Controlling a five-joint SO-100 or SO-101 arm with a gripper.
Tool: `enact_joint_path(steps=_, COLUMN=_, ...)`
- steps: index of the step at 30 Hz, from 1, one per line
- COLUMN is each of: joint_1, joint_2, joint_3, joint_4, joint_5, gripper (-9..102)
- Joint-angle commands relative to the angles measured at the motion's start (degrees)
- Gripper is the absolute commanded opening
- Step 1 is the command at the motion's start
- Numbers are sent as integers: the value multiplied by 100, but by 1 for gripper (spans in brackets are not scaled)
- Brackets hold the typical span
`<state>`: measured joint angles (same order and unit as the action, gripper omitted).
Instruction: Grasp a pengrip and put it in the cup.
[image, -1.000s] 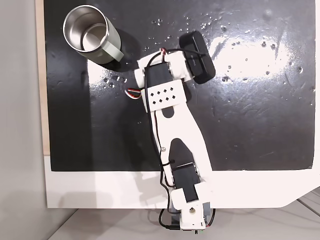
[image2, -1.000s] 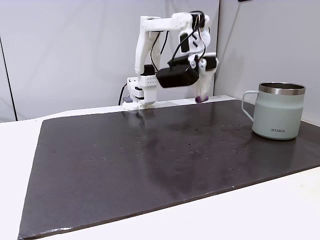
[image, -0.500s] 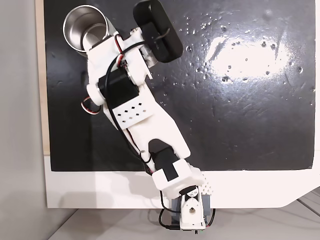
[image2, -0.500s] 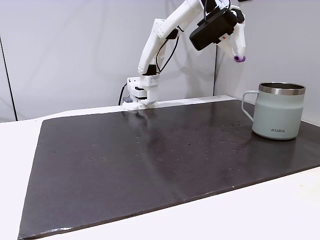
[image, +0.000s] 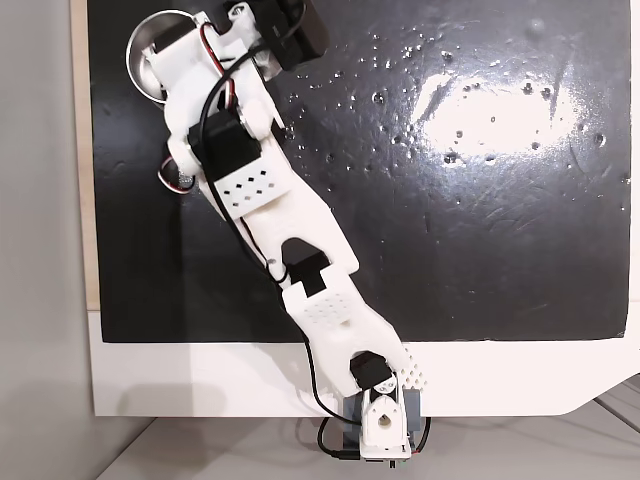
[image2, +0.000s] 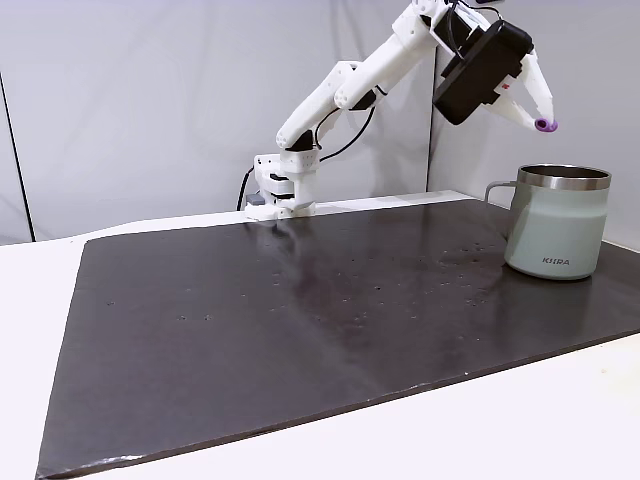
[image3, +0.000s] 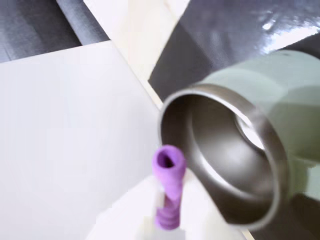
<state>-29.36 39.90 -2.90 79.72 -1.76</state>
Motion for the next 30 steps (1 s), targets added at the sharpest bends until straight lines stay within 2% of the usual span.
enact_joint_path(steps=1, joint_1=-158, joint_2=-79, joint_3=-554, joint_4=-545, joint_5=-149, gripper=0)
enact_joint_path(steps=15, joint_1=-237, joint_2=-765, joint_3=-826, joint_4=-642, joint_5=-149, gripper=0)
enact_joint_path(steps=18, joint_1=-220, joint_2=-756, joint_3=-835, joint_4=-589, joint_5=-237, gripper=6)
enact_joint_path(steps=20, joint_1=-281, joint_2=-729, joint_3=-835, joint_4=-439, joint_5=-712, gripper=17)
enact_joint_path(steps=22, joint_1=-369, joint_2=-729, joint_3=-879, joint_4=-290, joint_5=-1046, gripper=23)
enact_joint_path(steps=30, joint_1=-422, joint_2=-721, joint_3=-1020, joint_4=-149, joint_5=-1037, gripper=26)
